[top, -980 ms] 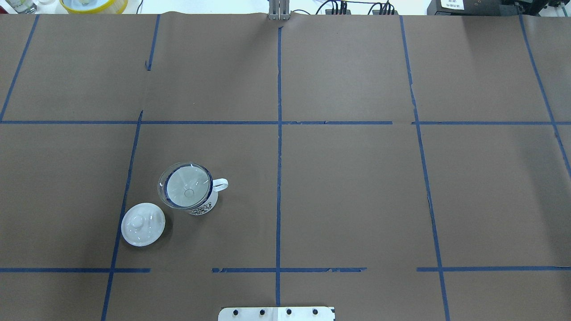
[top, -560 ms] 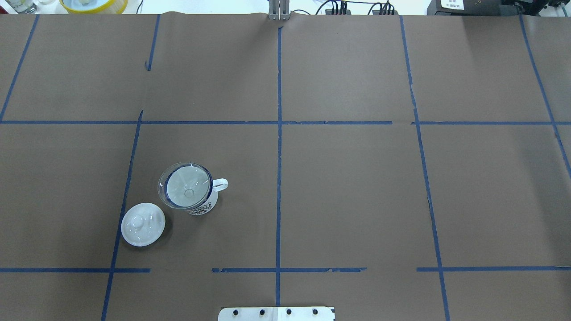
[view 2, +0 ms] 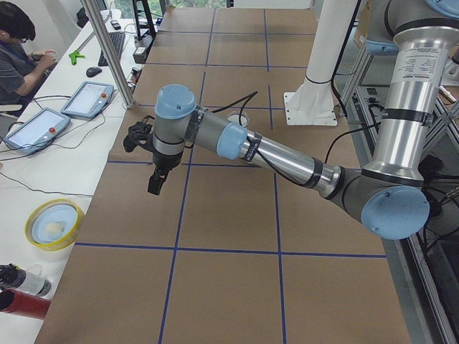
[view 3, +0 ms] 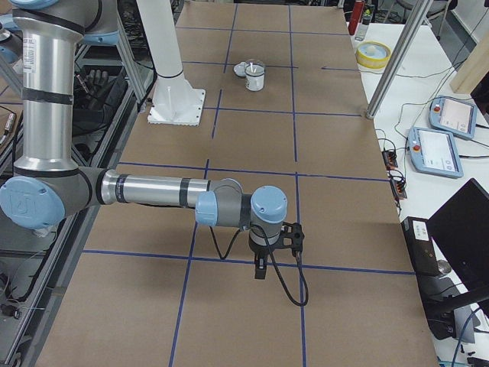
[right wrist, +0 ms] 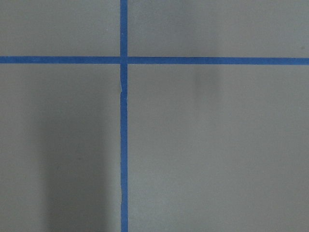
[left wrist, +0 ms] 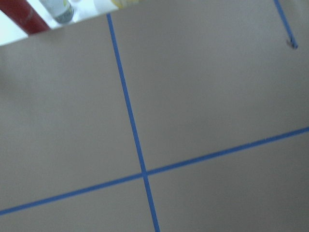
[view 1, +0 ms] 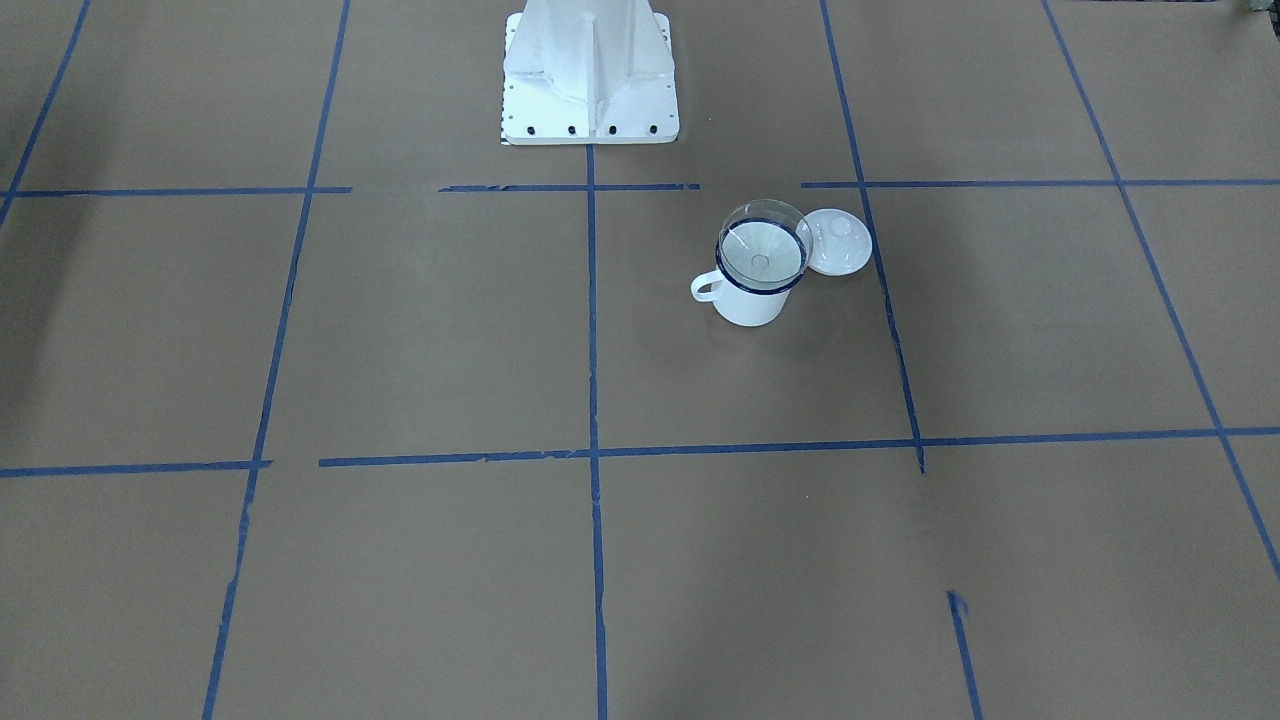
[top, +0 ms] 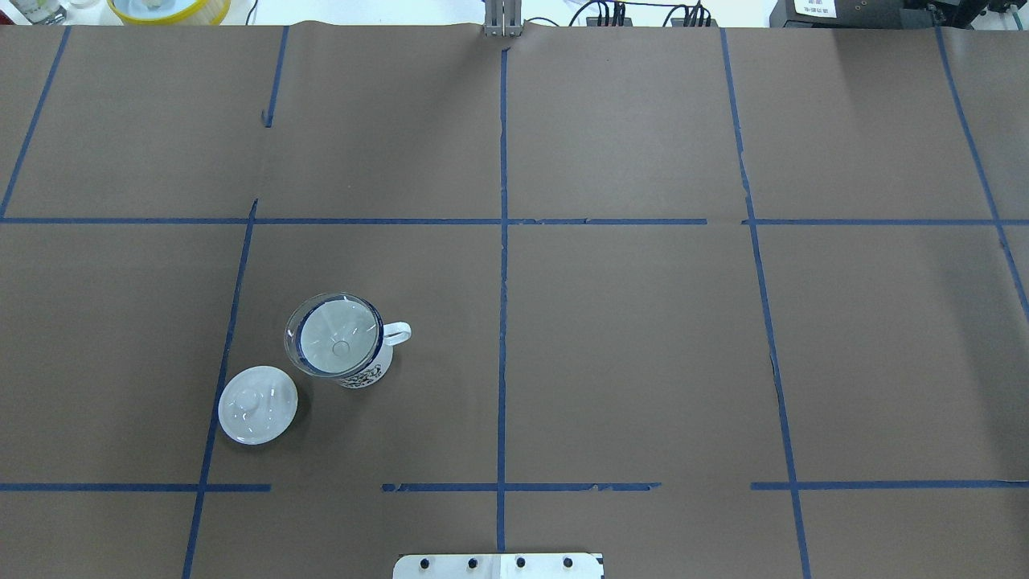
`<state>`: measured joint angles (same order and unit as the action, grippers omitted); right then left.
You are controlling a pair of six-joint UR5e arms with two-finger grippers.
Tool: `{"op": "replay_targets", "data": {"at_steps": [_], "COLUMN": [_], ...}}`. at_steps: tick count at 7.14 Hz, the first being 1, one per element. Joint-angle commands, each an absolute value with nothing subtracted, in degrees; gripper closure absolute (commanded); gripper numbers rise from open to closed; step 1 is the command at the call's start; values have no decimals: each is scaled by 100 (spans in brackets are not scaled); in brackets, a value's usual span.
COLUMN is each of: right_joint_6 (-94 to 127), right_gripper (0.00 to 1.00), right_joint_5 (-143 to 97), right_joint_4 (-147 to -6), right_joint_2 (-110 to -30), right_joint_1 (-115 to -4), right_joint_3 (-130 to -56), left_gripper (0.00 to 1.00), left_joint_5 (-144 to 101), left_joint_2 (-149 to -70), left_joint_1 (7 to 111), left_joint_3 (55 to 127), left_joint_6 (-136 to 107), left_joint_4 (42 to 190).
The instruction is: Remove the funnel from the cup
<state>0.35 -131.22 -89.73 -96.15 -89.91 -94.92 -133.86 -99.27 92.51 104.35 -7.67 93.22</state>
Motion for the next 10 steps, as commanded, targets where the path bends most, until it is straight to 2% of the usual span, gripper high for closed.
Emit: {"op": "replay_targets", "data": {"at_steps": [1, 4, 7, 9, 10], "right_joint_6": [35, 35, 35, 35, 35], "right_gripper": [0, 0, 0, 0, 0], "right_joint_5": [-13122, -13122, -13122, -13122, -13122], "right_joint_4": [-8974, -8974, -8974, -8974, -8974], "right_joint_2": [-9615, -9615, -9615, -9615, -9615], "right_joint_1": [-8991, -8991, -8991, -8991, -8991], "right_joint_3": [-9483, -9492, -9492, -9492, -9492], "left_gripper": [0, 0, 0, 0, 4], "left_joint_5": [-13795, -12951, -11780, -11245, -10902], "left_joint_2": [-9967, -10632, -12221, -12418, -12410], "left_joint_1": [8619, 6431, 4620, 3801, 3423], "left_joint_3": [10747, 11056, 11039, 10969, 10943], "left_joint_6": [-2123, -5071, -6562, -7337, -7643], "left_joint_4": [10461, 10372, 7978, 7937, 7954]}}
